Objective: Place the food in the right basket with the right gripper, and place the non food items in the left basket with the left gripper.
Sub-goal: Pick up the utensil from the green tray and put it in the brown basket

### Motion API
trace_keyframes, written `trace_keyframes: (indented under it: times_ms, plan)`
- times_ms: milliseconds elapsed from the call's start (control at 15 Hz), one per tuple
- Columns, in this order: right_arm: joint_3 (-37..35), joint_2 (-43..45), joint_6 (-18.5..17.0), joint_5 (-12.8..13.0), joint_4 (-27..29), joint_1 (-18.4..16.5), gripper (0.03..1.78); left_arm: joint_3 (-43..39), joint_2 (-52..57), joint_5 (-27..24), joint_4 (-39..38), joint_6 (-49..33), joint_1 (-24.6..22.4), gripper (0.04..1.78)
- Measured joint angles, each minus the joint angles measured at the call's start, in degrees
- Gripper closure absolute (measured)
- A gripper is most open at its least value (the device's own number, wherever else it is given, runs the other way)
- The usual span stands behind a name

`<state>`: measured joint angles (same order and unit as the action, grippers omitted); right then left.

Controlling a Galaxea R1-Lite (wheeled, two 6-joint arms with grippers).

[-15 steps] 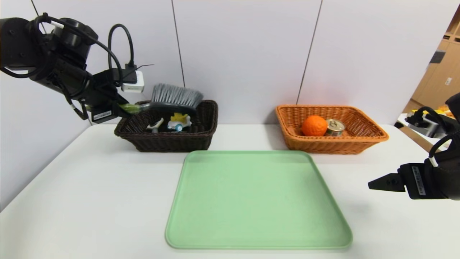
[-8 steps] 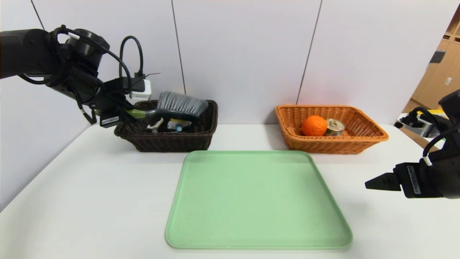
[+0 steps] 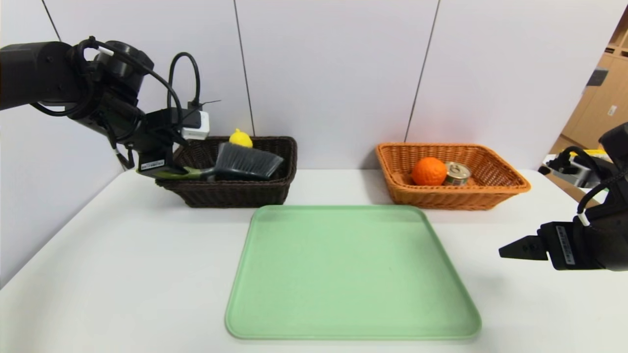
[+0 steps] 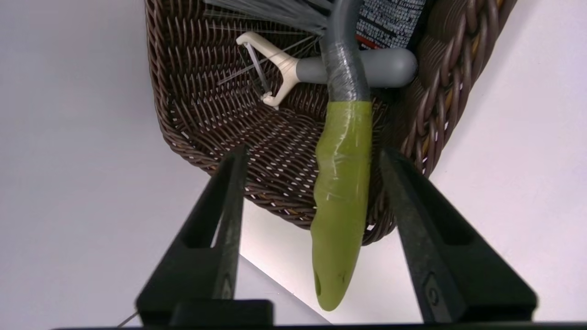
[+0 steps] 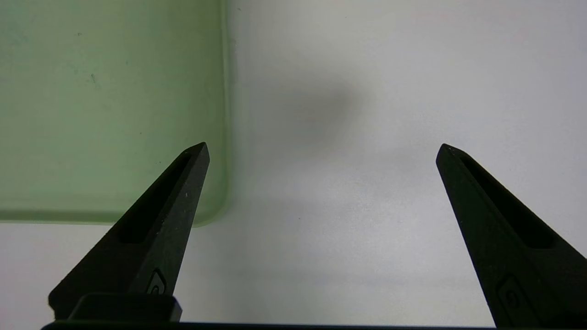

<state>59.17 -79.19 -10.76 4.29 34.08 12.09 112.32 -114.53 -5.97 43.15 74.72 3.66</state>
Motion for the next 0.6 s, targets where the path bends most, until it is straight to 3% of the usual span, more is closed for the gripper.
trace_keyframes:
  times_ms: [267,467,600]
  plan:
    - [0.4,0.4,0.0,0.1,0.0,0.0,0.10,0.6,1.6,-0.3,-4.1,-4.8,0.7,0.48]
    - [2.8,0.9,0.8,0.1,0.0,0.0,0.10,0.4,5.9,-0.5,-1.7,-19.8,3.9,0.37]
    - [4.4,1.5,4.1,0.1,0.0,-0.3,0.10,0.2,9.8,-0.6,1.5,-35.1,6.6,0.31]
